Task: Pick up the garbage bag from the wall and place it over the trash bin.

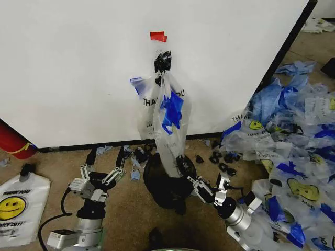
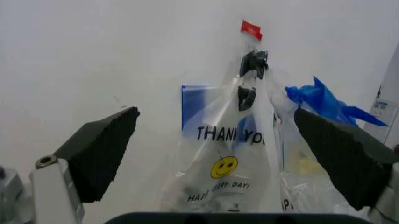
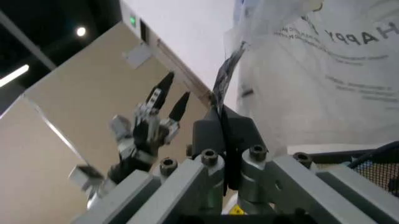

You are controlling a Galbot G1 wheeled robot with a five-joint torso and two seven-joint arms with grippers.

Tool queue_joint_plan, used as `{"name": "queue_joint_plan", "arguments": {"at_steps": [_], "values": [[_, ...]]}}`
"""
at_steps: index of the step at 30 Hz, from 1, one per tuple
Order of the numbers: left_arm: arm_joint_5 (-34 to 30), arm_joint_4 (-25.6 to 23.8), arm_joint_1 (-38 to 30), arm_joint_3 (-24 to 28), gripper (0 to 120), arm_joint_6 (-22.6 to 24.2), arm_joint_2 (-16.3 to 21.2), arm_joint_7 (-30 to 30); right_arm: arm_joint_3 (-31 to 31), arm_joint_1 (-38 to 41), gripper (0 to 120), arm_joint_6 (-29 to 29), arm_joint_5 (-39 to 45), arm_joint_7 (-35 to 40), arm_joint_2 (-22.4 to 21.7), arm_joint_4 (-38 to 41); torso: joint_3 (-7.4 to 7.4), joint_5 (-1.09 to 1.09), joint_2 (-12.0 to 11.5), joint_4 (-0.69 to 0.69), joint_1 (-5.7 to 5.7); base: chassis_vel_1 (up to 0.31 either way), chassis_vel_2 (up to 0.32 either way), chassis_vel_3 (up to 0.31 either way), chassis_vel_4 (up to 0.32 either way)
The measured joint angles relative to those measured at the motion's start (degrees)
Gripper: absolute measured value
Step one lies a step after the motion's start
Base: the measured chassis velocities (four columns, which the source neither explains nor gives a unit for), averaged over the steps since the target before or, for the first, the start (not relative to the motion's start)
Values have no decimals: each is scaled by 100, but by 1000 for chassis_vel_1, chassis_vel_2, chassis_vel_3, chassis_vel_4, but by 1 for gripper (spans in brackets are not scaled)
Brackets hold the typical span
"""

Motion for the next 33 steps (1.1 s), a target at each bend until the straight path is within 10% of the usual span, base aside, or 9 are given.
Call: {"name": "queue_joint_plan", "arguments": {"at_steps": [33], "values": [[-579,-204,-337,155,99,258,593,71,238,66,0,-286,-682,-1242,-235,-360,0,0,0,0,0,0,0,0,0]]}}
